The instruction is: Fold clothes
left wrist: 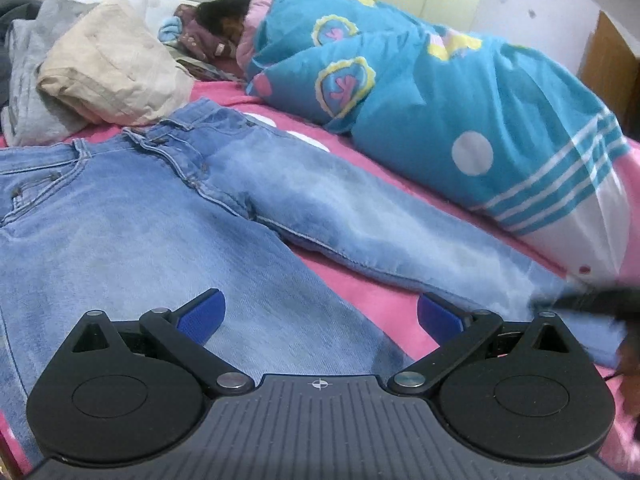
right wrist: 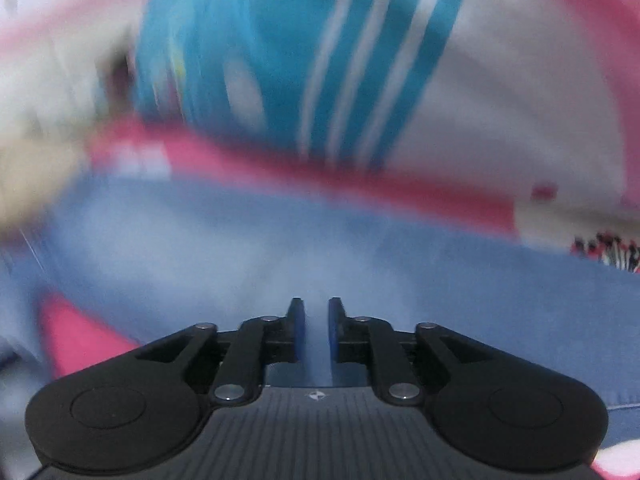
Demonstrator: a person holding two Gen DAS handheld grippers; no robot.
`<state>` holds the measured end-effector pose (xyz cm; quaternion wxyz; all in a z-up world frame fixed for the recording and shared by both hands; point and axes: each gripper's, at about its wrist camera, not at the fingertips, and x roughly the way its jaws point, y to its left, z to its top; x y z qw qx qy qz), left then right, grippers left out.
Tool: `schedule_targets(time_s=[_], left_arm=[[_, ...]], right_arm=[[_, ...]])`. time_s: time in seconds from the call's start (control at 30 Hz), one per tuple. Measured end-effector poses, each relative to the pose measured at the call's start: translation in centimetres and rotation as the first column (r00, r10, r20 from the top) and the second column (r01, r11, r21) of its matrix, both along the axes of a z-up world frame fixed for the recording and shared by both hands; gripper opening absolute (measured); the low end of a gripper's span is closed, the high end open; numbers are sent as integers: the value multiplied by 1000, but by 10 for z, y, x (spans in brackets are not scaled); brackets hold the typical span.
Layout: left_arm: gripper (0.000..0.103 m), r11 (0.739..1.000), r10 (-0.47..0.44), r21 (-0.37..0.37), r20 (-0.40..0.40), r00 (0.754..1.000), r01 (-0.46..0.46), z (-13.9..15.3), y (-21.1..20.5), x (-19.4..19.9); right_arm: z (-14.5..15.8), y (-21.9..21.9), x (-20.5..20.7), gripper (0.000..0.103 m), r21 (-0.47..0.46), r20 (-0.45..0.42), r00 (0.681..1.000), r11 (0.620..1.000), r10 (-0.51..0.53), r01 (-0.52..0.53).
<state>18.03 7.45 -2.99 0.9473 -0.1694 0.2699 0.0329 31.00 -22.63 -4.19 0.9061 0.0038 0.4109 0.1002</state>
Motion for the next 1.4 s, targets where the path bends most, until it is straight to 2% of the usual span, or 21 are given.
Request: schedule_targets(time_s=[0.1, 0.17, 0.23, 0.33, 0.4, 0.47, 0.57, 0.67, 0.83, 0.87, 0.93, 0.97, 1.0, 1.07, 1.23, 1.4], left_arm=[[103, 998, 56, -28, 10, 998, -55, 1, 8, -4], [103, 993, 105, -57, 32, 994, -103, 4, 15, -8], [103, 985, 150, -87, 42, 988, -146, 6, 21, -10], [103, 976, 189, -114, 33, 982, -184, 5, 29, -10], [103, 971, 203, -133, 23, 979, -199, 3, 33, -10], [103, 967, 214, -150, 22, 977, -208, 3, 36, -12], [103, 960, 237, -163, 35, 971, -229, 4, 40, -16], [103, 951, 267, -174, 45, 962, -256, 3, 44, -18], [103, 949, 275, -169, 33, 961, -266, 1, 47, -16], [103, 949, 274, -169, 31, 961, -265, 1, 47, -16], [103, 950, 272, -167, 24, 962, -265, 0, 48, -15], [103, 950, 271, -165, 19, 962, -265, 0, 48, -14], [103, 951, 270, -163, 14, 963, -265, -1, 48, -13], [103, 953, 266, -151, 4, 964, -262, -1, 48, -12], [103, 948, 284, -150, 7, 959, -280, 1, 54, -13], [103, 934, 320, -168, -3, 947, -316, 2, 63, -12]], right_arm=[[28, 27, 10, 15, -33, 50, 994, 995, 92, -91], [55, 57, 17, 15, -30, 121, 971, 979, 205, -203], [80, 99, 26, 17, -65, 188, 919, 938, 347, -341], [98, 168, 45, 29, -86, 232, 816, 847, 529, -524], [96, 219, 62, 36, -109, 224, 748, 779, 625, -618], [88, 267, 81, 37, -140, 201, 686, 714, 699, -686], [65, 325, 102, 39, -160, 136, 623, 637, 770, -754], [45, 370, 115, 39, -203, 97, 581, 587, 808, -783], [22, 406, 130, 37, -236, 32, 576, 566, 817, -790], [19, 408, 131, 35, -233, 20, 576, 564, 817, -792], [17, 412, 130, 21, -220, -1, 576, 561, 818, -798], [16, 414, 129, 9, -222, -11, 575, 559, 818, -799], [15, 415, 126, 2, -237, -12, 574, 555, 819, -797], [16, 417, 120, 0, -265, 9, 580, 561, 815, -784], [29, 417, 115, 0, -251, 88, 612, 613, 786, -750], [35, 422, 118, 0, -242, 118, 617, 625, 778, -742]])
